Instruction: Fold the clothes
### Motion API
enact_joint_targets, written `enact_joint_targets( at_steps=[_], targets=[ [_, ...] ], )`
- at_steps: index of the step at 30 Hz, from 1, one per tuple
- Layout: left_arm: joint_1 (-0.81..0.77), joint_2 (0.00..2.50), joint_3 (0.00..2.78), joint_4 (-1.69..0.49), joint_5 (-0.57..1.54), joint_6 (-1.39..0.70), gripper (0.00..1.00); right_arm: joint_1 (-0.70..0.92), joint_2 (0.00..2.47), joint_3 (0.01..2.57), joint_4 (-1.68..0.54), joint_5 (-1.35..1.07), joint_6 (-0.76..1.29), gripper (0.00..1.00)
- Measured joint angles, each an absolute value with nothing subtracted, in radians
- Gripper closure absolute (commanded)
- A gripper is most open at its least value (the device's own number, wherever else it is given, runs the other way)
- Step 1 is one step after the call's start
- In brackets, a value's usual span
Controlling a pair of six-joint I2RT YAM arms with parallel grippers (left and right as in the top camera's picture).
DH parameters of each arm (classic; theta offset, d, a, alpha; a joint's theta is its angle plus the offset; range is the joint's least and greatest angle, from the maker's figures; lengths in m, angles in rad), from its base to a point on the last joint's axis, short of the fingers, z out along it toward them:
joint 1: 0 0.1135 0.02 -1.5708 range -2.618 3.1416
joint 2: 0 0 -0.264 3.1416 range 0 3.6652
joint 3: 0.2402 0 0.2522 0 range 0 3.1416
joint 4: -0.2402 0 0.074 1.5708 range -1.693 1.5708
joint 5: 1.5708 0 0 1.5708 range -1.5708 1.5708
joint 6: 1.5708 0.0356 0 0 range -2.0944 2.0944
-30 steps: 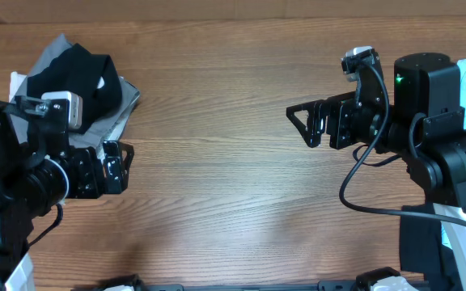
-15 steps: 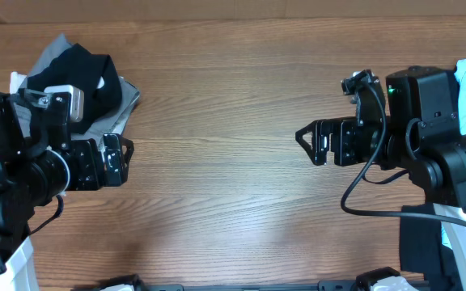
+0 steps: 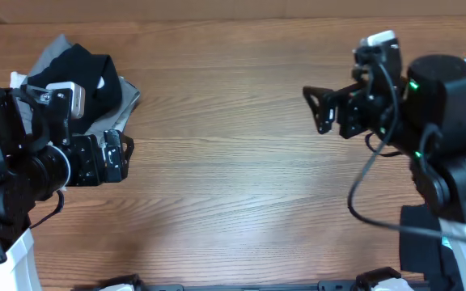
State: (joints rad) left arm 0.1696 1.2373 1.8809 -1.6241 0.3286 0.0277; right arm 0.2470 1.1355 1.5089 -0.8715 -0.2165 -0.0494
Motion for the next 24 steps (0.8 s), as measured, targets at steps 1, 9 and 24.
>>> enact_joint_targets(
  at_steps=[1,9,24],
  targets=[
    [0.170,1.237,1.881,-1.624,0.328,0.028,0.00,0.236,1.098,1.478,-0.825,-0.213,-0.059,0.00],
    [0.170,1.238,1.881,-1.625,0.328,0.028,0.00,0.095,0.773,1.106,-0.611,-0.203,-0.094,0.00],
    [0.170,1.238,1.881,-1.625,0.328,0.028,0.00,0.043,0.276,0.355,-0.371,-0.236,-0.103,0.00]
  ],
)
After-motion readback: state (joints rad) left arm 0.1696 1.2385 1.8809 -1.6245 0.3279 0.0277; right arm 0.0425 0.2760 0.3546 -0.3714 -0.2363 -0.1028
